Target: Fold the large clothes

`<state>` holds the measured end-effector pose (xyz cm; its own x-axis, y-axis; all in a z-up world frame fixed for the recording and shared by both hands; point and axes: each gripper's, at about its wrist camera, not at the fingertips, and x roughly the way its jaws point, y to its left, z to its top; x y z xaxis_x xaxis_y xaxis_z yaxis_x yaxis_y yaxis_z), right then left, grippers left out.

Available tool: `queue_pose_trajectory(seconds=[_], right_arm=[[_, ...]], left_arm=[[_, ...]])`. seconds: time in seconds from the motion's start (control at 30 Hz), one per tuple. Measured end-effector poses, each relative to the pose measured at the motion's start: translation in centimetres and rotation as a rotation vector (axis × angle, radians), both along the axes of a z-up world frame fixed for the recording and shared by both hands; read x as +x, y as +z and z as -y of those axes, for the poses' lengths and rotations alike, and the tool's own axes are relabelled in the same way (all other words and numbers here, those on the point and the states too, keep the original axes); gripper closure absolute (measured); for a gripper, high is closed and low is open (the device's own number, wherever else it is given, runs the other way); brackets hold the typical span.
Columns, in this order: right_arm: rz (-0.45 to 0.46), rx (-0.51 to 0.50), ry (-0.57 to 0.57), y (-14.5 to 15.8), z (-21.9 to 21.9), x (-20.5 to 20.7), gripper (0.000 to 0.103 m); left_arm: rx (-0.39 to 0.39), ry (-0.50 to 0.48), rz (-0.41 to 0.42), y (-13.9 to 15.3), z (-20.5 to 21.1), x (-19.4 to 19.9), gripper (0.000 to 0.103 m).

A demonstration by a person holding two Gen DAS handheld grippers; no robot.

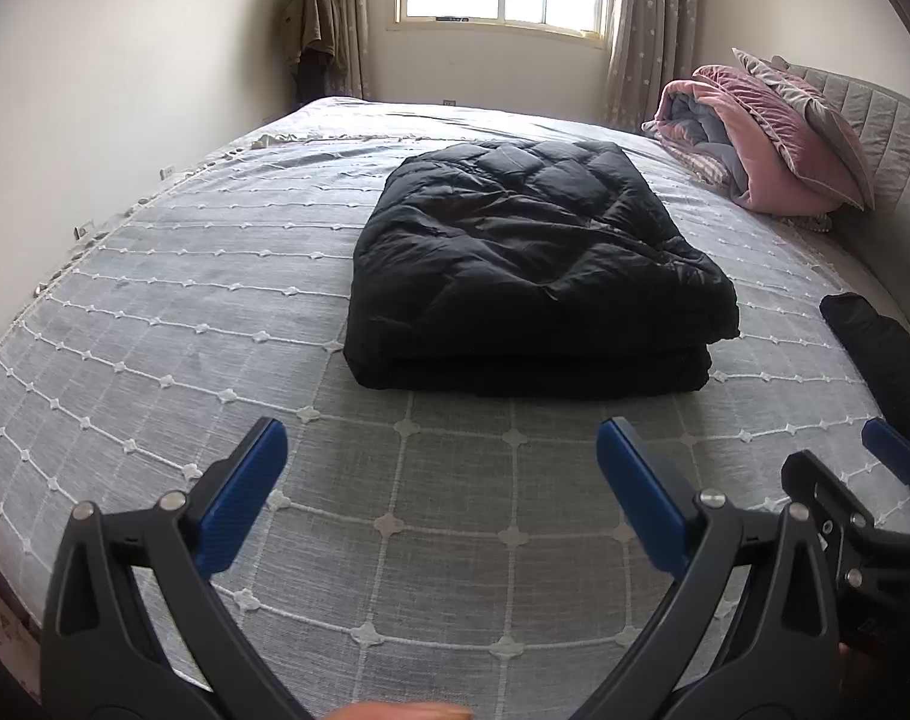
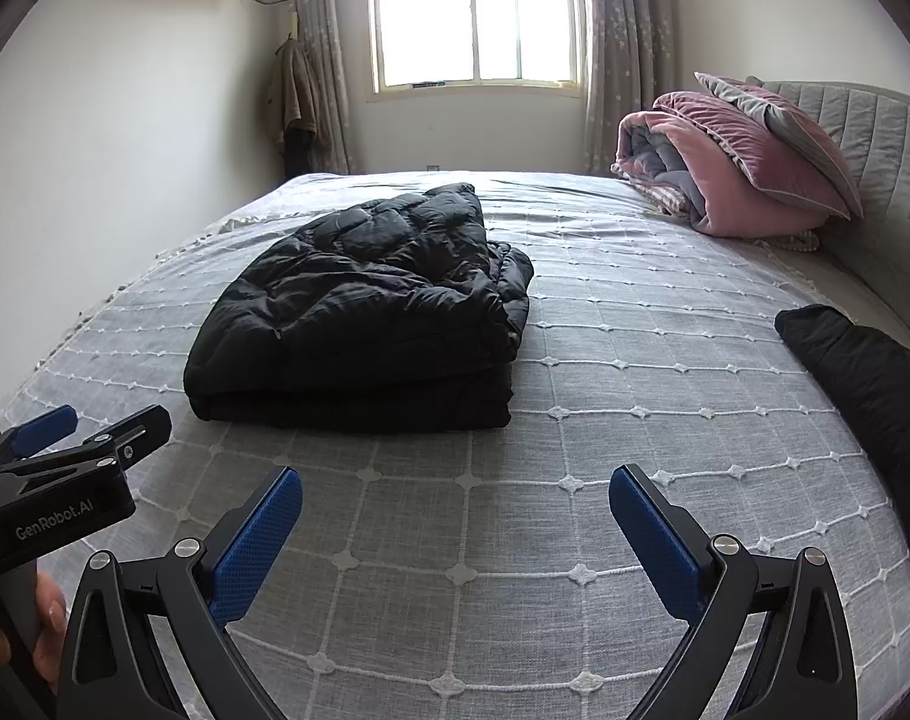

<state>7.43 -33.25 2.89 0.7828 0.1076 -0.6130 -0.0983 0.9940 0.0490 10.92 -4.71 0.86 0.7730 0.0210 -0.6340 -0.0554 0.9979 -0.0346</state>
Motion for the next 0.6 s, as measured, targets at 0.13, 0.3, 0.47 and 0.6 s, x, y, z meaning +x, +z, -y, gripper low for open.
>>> queue_pose_trajectory(seconds=[0.13, 0.3, 0.47, 0.6], right_arm=[[0.000, 0.000, -0.001, -0.01, -0.05, 0.00, 0.000], [-0.001, 0.000, -0.001, 0.00, -0.06, 0.00, 0.000], [-0.001, -0.002, 0.000, -0.07, -0.06, -0.02, 0.000], [-0.001, -0.002, -0.001, -0.06, -0.06, -0.01, 0.000]], left_arm=[[-0.002, 0.001, -0.002, 0.00, 0.01, 0.00, 0.001], [-0.005, 0.004, -0.006, -0.08, 0.05, 0.05, 0.001], [-0.011, 0.006, -0.009, -0.14, 0.06, 0.08, 0.001], [-0.010, 0.001, -0.010, -0.18, 0.17, 0.08, 0.001]])
